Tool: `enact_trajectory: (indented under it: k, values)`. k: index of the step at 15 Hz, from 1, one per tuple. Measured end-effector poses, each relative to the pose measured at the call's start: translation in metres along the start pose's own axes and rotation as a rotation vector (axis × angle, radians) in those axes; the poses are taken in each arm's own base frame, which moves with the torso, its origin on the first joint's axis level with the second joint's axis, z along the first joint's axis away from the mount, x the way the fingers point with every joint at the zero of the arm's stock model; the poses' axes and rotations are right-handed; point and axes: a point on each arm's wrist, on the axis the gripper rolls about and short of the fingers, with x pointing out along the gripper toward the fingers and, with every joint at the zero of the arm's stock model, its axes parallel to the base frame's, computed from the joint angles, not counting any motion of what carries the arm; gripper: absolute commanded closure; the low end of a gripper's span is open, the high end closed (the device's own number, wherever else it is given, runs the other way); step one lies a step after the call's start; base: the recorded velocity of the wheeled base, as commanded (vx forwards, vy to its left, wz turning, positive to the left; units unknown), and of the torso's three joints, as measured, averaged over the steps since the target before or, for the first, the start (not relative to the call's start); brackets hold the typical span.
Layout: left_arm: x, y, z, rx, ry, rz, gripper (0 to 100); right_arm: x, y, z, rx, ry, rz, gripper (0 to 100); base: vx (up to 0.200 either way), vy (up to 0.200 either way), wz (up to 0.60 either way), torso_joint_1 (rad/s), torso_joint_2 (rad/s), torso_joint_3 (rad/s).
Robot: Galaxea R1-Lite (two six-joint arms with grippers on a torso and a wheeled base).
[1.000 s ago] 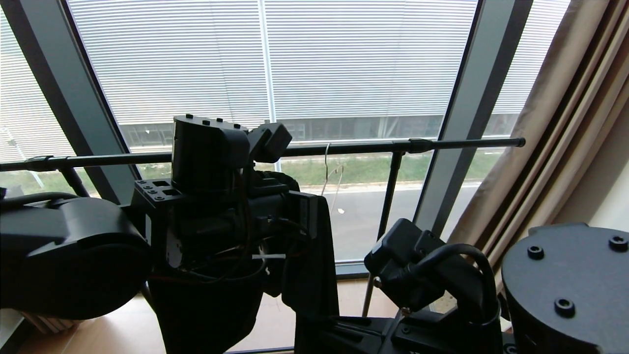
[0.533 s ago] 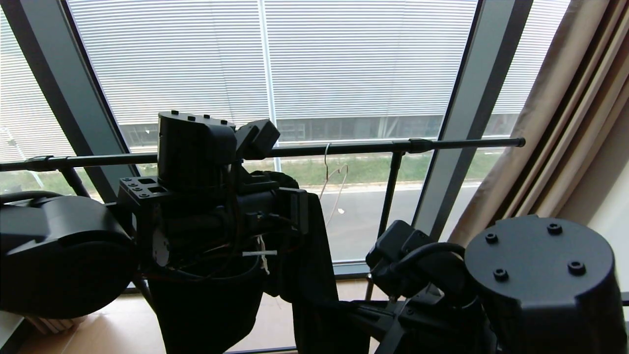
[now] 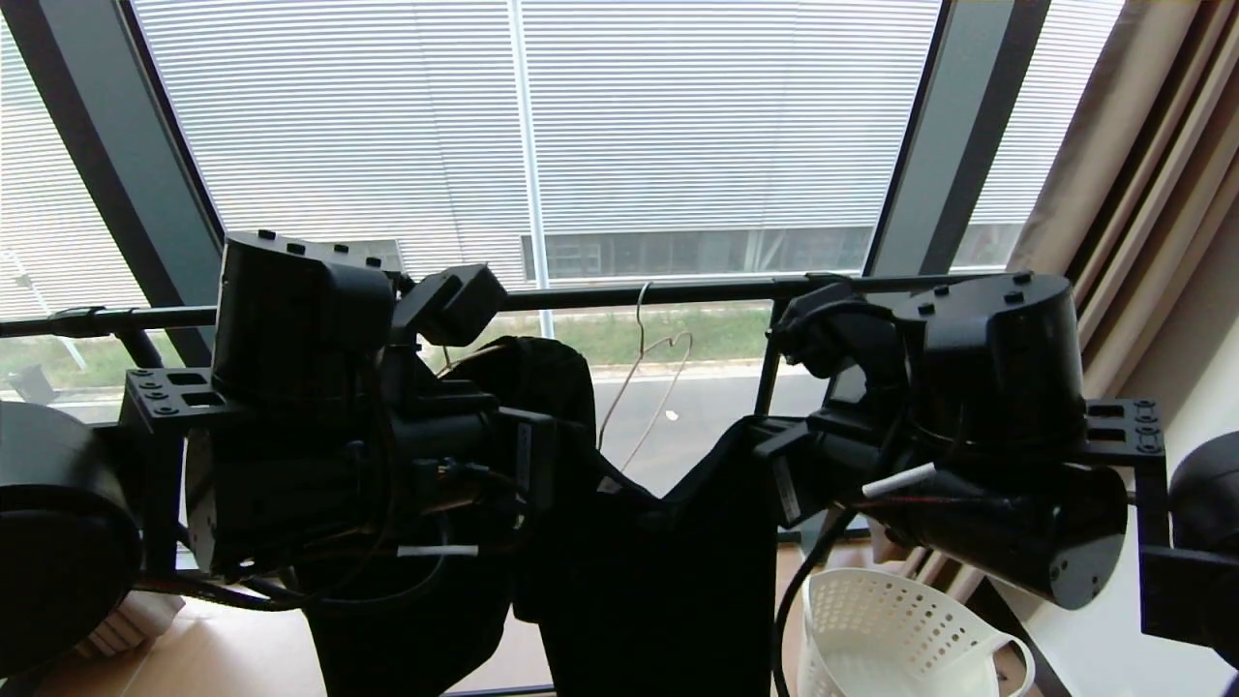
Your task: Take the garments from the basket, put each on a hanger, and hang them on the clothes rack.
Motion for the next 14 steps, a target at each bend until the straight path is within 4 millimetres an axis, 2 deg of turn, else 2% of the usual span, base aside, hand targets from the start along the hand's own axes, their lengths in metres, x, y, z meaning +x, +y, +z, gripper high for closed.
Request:
enact_trajectory:
  k: [4,7,11,14]
  values:
    - [-0.005,-0.01,-0.024,0.017,0.1,-0.033,100,0.019,0.002,0.03,0.051,-0.082,-0.009,100,0.0,0.0,0.0,0.0,0.0,0.0]
    - [-0.003,-0.028,-0.038,0.026,0.183,-0.113,100,0.032,0.008,0.033,0.113,-0.086,0.001,100,0.0,0.0,0.0,0.0,0.0,0.0]
    - [0.007,-0.056,-0.028,-0.104,0.208,-0.246,100,0.037,0.022,0.032,0.154,-0.116,0.061,100,0.0,0.0,0.0,0.0,0.0,0.0]
    - [0.017,-0.068,-0.026,-0.145,0.225,-0.276,100,0.038,0.027,0.03,0.164,-0.107,0.087,100,0.0,0.0,0.0,0.0,0.0,0.0]
